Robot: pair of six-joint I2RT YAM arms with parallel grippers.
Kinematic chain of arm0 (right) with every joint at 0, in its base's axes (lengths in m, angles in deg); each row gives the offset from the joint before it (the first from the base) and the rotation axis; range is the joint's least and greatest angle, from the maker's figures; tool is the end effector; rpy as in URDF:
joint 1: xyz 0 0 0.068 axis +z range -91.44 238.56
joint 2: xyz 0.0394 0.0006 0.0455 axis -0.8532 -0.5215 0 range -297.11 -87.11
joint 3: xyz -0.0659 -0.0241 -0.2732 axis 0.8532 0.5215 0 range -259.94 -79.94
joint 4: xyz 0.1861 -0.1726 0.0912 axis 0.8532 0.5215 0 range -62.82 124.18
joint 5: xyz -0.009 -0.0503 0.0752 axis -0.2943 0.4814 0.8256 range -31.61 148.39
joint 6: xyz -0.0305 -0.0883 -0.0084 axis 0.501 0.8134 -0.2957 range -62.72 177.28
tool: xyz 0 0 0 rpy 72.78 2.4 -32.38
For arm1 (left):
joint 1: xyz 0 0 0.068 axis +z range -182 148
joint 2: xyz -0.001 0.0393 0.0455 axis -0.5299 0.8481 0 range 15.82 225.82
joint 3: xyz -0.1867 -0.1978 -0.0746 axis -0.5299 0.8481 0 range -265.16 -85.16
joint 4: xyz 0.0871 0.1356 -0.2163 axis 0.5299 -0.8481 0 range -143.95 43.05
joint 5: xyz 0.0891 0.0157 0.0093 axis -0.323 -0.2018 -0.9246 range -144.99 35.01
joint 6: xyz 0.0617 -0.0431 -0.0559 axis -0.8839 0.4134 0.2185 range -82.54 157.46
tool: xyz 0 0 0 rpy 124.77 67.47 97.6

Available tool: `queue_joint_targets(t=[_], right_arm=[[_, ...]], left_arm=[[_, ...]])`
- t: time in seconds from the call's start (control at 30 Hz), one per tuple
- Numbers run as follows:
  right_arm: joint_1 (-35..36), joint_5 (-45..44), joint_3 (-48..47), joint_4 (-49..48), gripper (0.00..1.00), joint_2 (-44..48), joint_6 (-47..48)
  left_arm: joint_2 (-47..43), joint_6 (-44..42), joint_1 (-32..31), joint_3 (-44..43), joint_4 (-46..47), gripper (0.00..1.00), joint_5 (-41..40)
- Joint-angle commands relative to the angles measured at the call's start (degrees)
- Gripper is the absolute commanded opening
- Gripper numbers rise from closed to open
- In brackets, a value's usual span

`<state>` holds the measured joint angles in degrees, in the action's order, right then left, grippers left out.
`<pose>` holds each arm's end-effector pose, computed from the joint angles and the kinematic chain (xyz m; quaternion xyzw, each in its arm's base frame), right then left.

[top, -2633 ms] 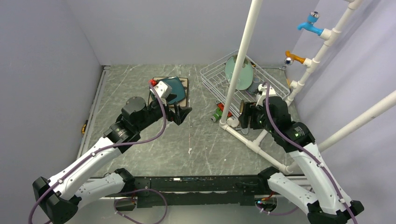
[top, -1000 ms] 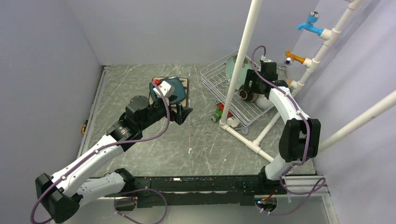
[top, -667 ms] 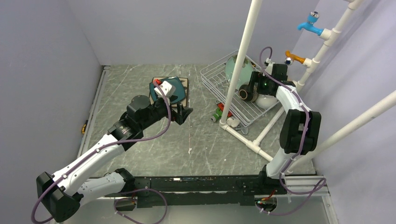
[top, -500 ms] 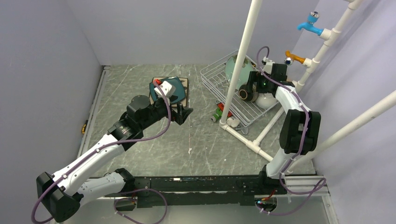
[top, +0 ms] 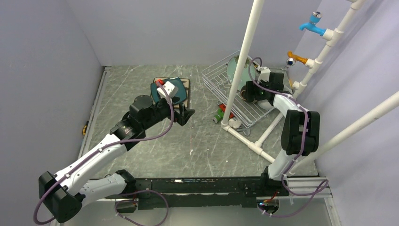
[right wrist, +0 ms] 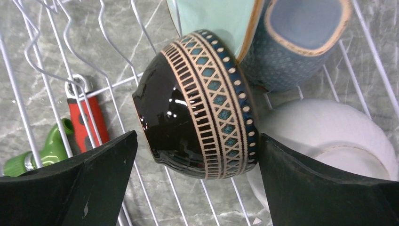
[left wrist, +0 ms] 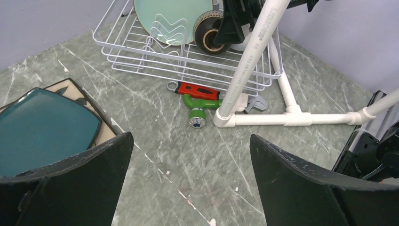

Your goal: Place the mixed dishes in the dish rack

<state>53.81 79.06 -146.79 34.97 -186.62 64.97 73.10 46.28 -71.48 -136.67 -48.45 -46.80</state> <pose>0.4289 -0.0057 0.1975 -0.0980 0.8910 0.1173 0.4275 0.2140 -0.1918 0.3579 0.2434 0.7094 -0.3186 0.5796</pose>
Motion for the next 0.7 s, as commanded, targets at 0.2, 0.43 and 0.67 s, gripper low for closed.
queue_joint_targets(t=[0.2,0.43,0.67], right_arm=[[0.6,-2.3,3.0,-10.2,0.92,1.8,3.5],[0.6,-2.9,4.6,-13.6,0.78,1.6,0.3],[0.6,-1.4,6.2,-14.7,0.58,3.1,0.8]], left_arm=[[0.6,0.9,0.3,-1.9,2.1,0.99,1.2],[1.2,1.0,0.4,-2.1,2.1,0.99,1.5],[1.3,1.1,0.5,-2.2,2.1,0.99,1.7]])
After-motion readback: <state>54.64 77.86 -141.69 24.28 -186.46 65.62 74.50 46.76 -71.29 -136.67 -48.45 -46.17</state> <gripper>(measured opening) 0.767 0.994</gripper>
